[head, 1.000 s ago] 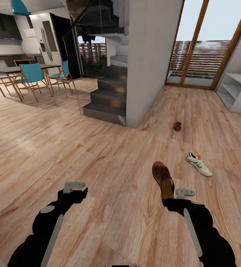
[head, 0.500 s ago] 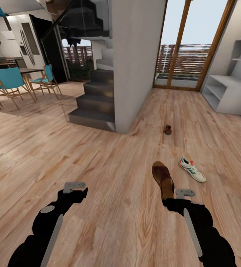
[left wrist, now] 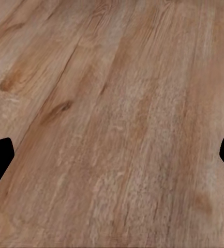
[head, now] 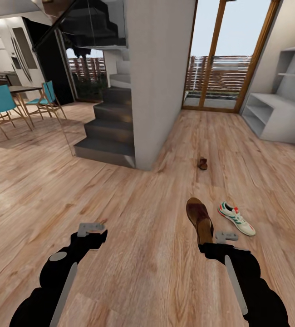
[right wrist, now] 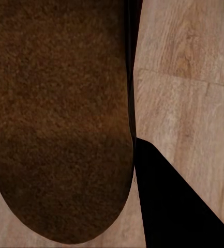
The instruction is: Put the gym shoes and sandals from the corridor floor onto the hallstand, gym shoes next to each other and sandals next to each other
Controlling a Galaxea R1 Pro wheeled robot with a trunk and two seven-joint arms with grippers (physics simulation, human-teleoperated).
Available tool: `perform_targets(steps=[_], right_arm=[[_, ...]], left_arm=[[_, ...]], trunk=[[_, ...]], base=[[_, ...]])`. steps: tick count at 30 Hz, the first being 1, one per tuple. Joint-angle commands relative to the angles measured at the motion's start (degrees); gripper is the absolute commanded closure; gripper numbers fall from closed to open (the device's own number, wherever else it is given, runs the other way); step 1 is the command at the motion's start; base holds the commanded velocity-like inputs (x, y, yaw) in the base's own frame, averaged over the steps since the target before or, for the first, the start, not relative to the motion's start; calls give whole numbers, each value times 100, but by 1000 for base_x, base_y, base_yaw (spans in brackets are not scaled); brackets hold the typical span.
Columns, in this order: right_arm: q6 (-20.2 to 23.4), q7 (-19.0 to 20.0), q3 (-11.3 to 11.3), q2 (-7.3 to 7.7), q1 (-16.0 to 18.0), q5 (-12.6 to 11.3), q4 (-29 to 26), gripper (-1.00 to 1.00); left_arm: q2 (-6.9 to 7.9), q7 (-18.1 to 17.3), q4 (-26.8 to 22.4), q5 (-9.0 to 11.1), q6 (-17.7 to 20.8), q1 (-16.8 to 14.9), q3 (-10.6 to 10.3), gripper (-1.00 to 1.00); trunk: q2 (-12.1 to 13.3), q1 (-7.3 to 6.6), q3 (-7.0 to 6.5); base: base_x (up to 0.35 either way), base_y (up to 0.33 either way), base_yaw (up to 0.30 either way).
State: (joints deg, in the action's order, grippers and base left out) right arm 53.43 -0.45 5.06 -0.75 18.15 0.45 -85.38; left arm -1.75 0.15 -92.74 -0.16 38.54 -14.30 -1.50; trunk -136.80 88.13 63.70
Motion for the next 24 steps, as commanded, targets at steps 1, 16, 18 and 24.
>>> perform_targets(steps=[1,16,18,24], right_arm=[[28,-17,8,-5,4,-18,-2,100],[1,-20,20,5,4,-27,-12,100],[1,-23,18,5,4,-27,-13,100],[1,-25,12,4,4,-25,-14,100]], left_arm=[[-1,0,-7,-2,30,-2,0,-100],[-1,0,-7,-2,31,-2,0,-100],[-1,-2,-7,-2,29,-2,0,-100],[-1,0,-7,-2,31,-2,0,-100]], trunk=[[-2,3,3],[-2,3,-2],[-2,3,-2],[-2,3,-15]], base=[[346,0,-77],[346,0,-9],[346,0,-5],[346,0,-200]])
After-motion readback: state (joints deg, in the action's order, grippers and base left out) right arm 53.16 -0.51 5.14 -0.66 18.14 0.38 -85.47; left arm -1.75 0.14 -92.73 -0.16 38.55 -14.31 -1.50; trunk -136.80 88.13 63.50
